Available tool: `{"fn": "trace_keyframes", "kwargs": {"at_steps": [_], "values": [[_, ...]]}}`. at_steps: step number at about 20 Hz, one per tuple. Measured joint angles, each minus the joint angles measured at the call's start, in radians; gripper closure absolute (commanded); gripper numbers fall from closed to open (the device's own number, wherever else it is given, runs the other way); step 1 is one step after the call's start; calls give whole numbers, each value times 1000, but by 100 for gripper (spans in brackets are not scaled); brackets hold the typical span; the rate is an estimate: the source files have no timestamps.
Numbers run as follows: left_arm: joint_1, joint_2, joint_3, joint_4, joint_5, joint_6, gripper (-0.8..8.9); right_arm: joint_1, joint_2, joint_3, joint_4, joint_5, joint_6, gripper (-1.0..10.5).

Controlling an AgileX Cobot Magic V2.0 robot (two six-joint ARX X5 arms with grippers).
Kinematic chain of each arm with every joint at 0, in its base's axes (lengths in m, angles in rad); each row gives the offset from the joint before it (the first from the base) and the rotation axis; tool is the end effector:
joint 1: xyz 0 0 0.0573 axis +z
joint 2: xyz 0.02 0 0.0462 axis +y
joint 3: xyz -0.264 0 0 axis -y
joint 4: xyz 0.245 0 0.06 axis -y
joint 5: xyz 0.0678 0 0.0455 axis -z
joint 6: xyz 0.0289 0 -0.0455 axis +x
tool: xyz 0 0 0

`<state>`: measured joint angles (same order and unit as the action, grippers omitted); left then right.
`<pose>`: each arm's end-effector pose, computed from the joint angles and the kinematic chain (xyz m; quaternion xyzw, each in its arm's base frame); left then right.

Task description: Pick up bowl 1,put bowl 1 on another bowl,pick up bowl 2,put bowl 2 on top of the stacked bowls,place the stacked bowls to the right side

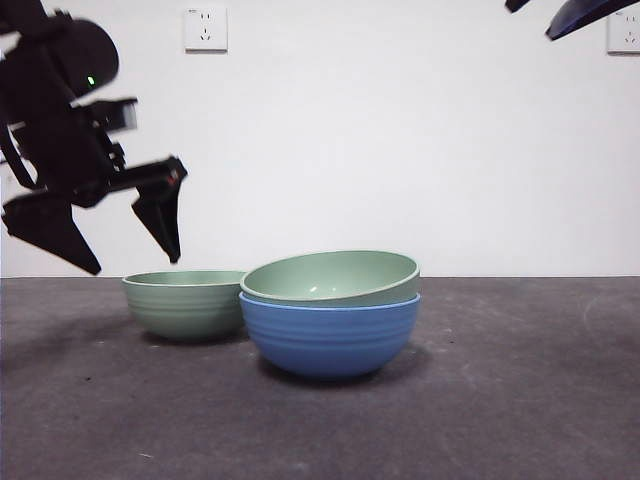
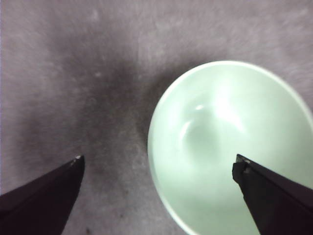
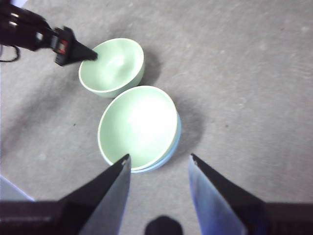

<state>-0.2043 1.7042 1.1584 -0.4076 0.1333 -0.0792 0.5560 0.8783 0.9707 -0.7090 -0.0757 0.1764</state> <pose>0.3434 -0.0751 0.2106 -0.0184 0.4641 -0.1310 0.8758 0.1421 0.0909 0.3332 0.0079 0.3197 0.2689 0.9086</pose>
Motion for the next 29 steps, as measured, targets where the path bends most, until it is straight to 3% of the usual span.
{"fn": "trace_keyframes", "kwargs": {"at_steps": [4,10,20,25,29], "values": [[-2,31,1,-10,0,0,626,0,-17,0,-23,74,0,749],[-2,30,1,-41,0,0,815,0,-16,0,-44,76,0,751],[-7,30,8,-32,4,-8,822,0,-16,0,-77,76,0,751],[-11,-42,100,-152,3,8,822,0,-16,0,-83,76,0,751],[-74,-150,137,-243,36,35,822,0,-16,0,-83,76,0,751]]}}
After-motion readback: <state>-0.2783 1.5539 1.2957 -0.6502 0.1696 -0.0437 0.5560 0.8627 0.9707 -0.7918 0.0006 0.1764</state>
